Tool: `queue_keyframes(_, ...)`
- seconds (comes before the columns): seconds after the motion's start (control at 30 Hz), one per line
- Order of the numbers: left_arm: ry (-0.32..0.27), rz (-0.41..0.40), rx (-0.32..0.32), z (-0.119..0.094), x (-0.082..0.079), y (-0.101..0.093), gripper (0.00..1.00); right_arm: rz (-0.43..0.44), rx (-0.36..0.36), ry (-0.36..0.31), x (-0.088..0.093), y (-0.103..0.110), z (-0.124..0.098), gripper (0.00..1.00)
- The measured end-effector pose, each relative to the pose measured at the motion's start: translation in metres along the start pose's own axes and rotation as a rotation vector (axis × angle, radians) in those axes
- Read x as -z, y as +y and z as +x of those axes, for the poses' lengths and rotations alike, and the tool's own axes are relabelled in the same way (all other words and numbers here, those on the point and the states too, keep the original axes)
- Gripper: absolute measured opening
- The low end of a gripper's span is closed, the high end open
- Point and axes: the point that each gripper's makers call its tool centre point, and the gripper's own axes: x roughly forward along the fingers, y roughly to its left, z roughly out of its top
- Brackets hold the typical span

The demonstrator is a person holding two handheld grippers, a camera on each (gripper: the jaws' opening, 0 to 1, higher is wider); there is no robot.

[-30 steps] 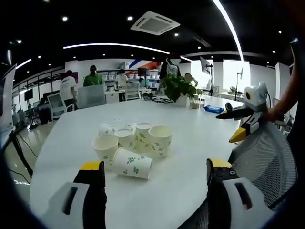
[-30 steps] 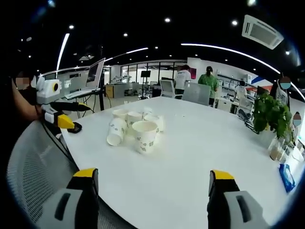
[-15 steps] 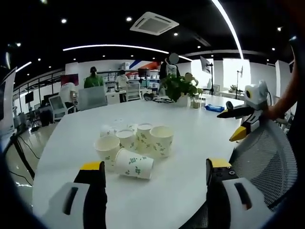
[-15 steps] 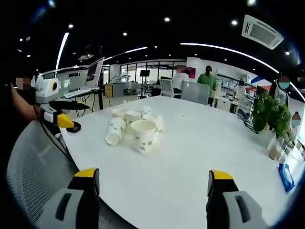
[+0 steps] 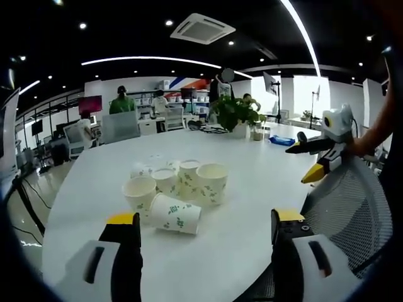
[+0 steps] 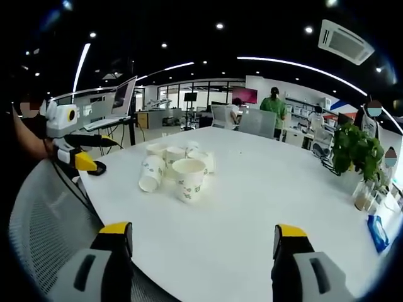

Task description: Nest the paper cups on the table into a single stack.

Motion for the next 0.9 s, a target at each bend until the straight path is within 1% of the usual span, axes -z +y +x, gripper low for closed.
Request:
queue_keyframes(0.5,-0.01,-0.004,-0.015,-0.001,-0.001,0.0045,0.83,-0.002,0.0,0.011,0.0029,-0.0013,0.0,0.92)
queue_keyframes(0.63,-0.014,-0.007,-0.017,-0.0012,-0.0033,0.0034,0.83,-0.002,0.001,0.014,0.0035,-0.0017,0.0002,0.92)
queue_keyframes(0.77,-0.014,-0.003,-0.012,-0.0009,-0.003,0.0028,0.84,-0.001,0.006,0.013,0.0033,-0.0026,0.0002,0.92)
queue_keyframes(0.9,-0.01,-0.002,0.008,0.0006,0.0003,0.0014,0.88,0.006,0.008,0.015,0.0037,-0.0034,0.0004,0.94)
